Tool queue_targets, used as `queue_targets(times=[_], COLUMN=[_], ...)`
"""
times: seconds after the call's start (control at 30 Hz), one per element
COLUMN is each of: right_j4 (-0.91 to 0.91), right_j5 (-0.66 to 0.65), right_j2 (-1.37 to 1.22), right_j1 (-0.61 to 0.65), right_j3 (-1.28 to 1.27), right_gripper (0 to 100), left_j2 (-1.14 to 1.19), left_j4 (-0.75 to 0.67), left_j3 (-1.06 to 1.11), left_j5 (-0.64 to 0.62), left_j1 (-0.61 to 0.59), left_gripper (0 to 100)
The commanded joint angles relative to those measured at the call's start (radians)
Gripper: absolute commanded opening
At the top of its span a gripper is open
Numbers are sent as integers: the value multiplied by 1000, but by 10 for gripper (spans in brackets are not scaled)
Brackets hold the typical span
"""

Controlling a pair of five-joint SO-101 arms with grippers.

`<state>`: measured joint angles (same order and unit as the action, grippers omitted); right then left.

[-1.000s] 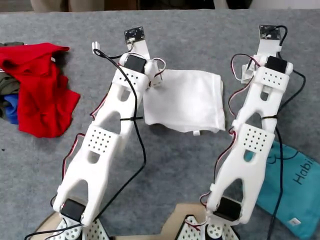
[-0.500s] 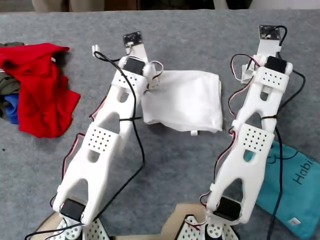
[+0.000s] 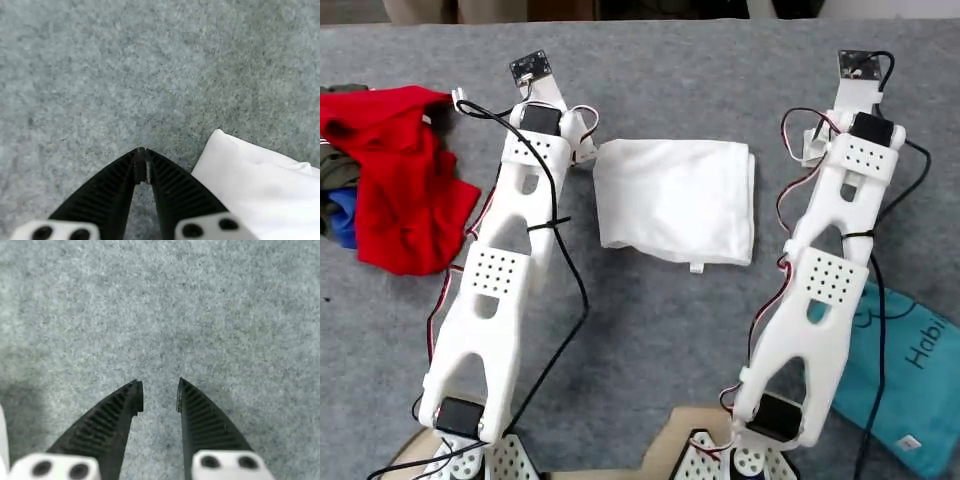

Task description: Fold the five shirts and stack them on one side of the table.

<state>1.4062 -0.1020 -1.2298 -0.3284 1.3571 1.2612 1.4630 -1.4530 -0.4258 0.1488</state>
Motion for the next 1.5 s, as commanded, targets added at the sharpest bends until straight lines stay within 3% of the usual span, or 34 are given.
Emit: queue_targets(times=[0.0,0.13,0.33,0.6,0.8,1.33,1.47], right_j4=[6,6,6,6,6,6,8], right_j5=[6,6,5,5,5,2,0], right_j2=[2,2,2,2,2,2,2], right_j1=[-12,-12,-12,-12,-12,-10,2], right_j3=[50,50,50,50,50,48,47], right_gripper=[135,135,135,135,135,135,135], left_j2=[-27,-31,-30,59,90,81,79], left_j4=[-6,43,69,-29,-52,-75,-55], left_j3=[-77,-163,-181,-137,-193,-203,-226], left_j5=[-2,6,2,6,0,-2,-2], left_j1=[18,87,115,115,75,49,54], left_gripper=[19,36,183,169,16,24,127])
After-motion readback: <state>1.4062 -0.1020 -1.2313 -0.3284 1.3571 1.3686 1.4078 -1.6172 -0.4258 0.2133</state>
